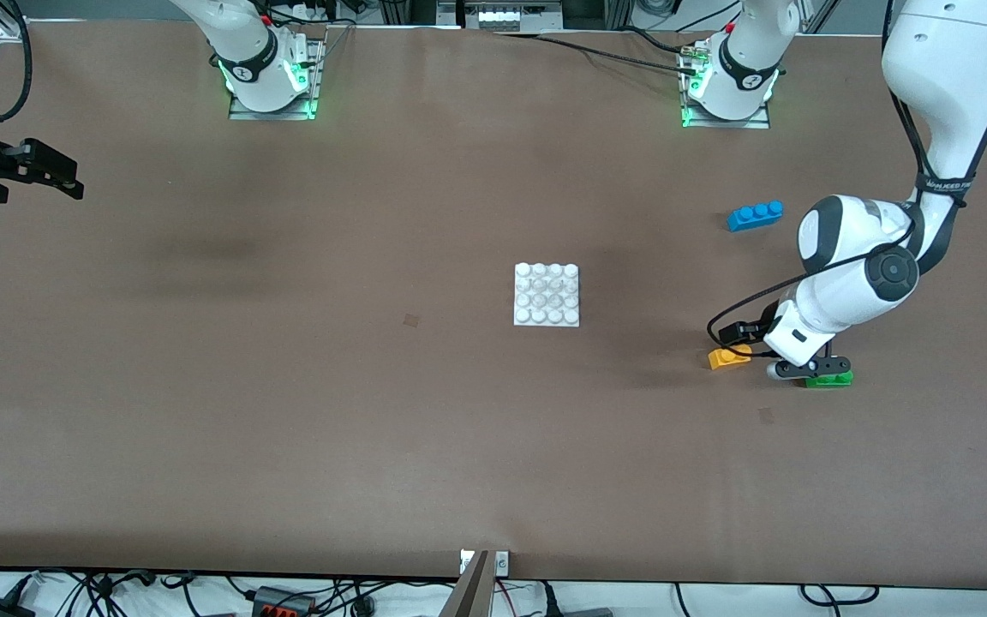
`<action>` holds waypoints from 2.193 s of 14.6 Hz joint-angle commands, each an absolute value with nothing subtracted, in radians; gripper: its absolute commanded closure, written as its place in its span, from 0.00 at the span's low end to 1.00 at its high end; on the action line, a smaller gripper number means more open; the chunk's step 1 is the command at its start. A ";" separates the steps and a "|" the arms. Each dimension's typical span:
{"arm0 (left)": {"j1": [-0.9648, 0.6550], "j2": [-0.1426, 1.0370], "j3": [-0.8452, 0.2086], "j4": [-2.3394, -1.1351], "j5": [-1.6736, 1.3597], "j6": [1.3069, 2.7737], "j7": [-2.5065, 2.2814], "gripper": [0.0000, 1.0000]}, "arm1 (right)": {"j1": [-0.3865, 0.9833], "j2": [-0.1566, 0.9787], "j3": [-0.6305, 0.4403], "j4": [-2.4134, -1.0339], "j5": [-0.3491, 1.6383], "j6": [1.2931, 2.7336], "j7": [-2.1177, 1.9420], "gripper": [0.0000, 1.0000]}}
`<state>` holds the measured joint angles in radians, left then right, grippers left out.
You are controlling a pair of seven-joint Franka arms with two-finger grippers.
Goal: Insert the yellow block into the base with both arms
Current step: 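Reach the left gripper down over the yellow brick, then close the left gripper on the yellow brick and lift it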
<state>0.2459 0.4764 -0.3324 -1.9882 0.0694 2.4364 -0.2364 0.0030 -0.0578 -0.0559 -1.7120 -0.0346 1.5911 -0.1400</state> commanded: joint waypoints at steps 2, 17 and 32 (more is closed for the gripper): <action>0.242 0.512 -0.336 -1.960 0.136 2.453 -0.323 0.00 | 0.011 -0.058 -0.048 -1.697 -0.049 1.577 -0.132 0.00; 0.221 0.607 -0.336 -1.924 0.244 2.531 -0.414 0.00 | 0.011 -0.057 -0.046 -1.697 -0.049 1.578 -0.132 0.00; 0.198 0.598 -0.408 -1.781 0.288 2.297 -0.411 0.62 | 0.009 -0.057 -0.048 -1.697 -0.049 1.578 -0.132 0.00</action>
<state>0.2190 0.6000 -0.3598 -1.8808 0.2593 2.4448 -0.3915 0.0062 -0.0580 -0.0482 -1.7118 -0.0350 1.5911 -0.1400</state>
